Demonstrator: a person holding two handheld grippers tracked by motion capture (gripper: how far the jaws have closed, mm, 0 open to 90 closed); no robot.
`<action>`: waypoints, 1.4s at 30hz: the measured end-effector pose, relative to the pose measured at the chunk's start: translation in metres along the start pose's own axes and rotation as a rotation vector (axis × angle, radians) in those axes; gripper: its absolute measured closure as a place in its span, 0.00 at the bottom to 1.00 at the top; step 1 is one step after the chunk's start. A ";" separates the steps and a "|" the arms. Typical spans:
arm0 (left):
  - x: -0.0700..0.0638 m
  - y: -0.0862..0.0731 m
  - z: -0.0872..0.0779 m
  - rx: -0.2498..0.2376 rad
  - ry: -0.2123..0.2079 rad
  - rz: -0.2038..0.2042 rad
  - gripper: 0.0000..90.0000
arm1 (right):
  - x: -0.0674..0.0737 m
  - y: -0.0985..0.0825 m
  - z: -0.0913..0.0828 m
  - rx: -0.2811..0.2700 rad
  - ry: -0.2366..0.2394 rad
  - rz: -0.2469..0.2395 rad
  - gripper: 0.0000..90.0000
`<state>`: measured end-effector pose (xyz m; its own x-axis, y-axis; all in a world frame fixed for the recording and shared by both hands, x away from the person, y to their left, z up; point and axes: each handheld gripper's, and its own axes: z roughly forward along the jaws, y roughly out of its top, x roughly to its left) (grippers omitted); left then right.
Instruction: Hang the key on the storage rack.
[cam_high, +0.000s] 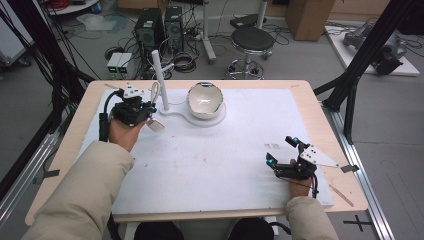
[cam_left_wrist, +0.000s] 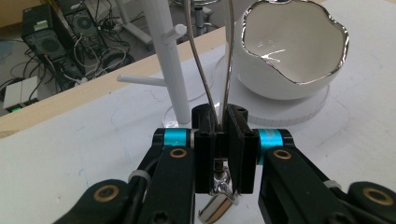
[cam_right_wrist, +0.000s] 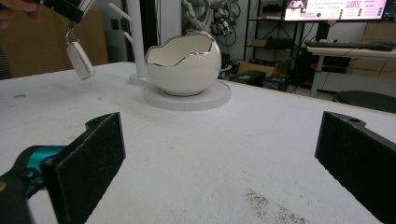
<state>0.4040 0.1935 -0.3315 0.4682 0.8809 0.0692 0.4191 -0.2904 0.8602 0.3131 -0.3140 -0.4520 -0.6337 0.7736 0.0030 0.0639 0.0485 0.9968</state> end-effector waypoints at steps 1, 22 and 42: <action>0.001 0.000 0.001 0.000 -0.006 -0.008 0.91 | 0.000 0.000 0.000 0.000 0.000 0.001 0.01; 0.014 -0.008 0.037 0.047 0.025 -0.039 0.91 | 0.000 0.000 0.000 -0.003 -0.003 -0.003 0.01; 0.019 -0.016 0.058 0.057 0.014 -0.063 0.91 | -0.001 0.000 0.000 -0.001 -0.002 -0.001 0.01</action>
<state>0.4512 0.1934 -0.3731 0.4287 0.9031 0.0234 0.4914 -0.2548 0.8329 0.3136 -0.3146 -0.4520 -0.6320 0.7749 0.0013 0.0618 0.0487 0.9969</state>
